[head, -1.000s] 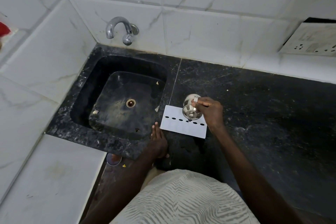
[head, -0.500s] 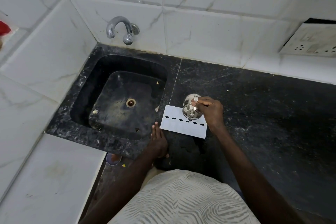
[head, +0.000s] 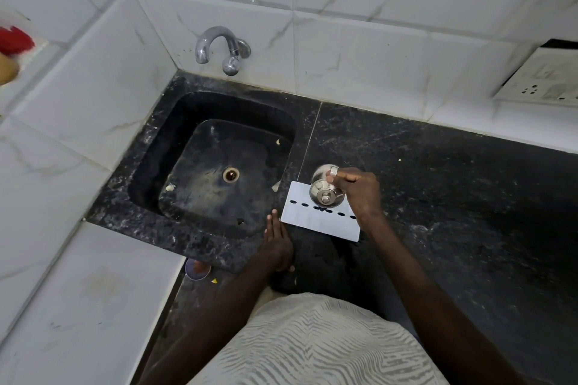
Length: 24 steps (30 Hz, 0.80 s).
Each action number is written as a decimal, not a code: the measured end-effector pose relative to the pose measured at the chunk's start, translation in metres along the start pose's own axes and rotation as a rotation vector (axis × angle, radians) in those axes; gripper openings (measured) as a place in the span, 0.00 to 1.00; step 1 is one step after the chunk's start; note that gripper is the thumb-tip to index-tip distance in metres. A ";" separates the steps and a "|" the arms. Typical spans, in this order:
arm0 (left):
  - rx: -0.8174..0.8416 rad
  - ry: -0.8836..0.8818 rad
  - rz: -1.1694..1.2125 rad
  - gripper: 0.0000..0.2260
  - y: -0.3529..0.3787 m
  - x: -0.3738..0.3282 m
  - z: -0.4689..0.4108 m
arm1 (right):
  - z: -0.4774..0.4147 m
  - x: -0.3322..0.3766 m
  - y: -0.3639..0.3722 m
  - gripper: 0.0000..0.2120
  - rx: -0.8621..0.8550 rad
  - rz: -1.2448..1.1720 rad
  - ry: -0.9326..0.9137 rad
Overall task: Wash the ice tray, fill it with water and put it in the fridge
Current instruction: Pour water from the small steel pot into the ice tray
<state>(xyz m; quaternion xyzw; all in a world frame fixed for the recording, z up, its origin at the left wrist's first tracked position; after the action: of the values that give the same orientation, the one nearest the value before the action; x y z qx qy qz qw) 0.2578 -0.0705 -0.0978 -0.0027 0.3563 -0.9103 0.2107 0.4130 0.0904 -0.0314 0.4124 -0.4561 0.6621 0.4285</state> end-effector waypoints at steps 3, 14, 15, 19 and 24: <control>0.001 0.007 -0.020 0.58 0.003 0.002 -0.003 | 0.001 0.001 0.007 0.09 0.031 0.043 -0.047; -0.012 0.008 -0.019 0.58 0.008 0.003 -0.013 | 0.005 0.005 0.015 0.12 0.078 0.040 -0.158; -0.014 0.008 -0.022 0.58 0.008 0.003 -0.013 | 0.005 0.005 0.015 0.11 0.076 0.047 -0.163; -0.028 0.017 -0.024 0.58 0.007 0.004 -0.010 | 0.004 0.005 0.014 0.11 0.055 0.084 -0.165; -0.025 0.009 -0.006 0.59 0.006 0.003 -0.009 | -0.001 0.004 0.016 0.08 0.017 0.087 -0.102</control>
<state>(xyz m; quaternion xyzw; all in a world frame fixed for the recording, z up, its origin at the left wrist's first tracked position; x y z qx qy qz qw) 0.2563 -0.0697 -0.1084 -0.0025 0.3687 -0.9064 0.2062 0.3966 0.0890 -0.0315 0.4290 -0.4891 0.6621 0.3719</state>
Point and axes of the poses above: each hand's wrist, its own z-axis away from the middle knuckle, its own y-axis out of the palm, x = y × z, the point moved 3 cm from there along -z, towards the middle knuckle, and after that the axes turned 7 degrees about z, right-handed, at the moved point
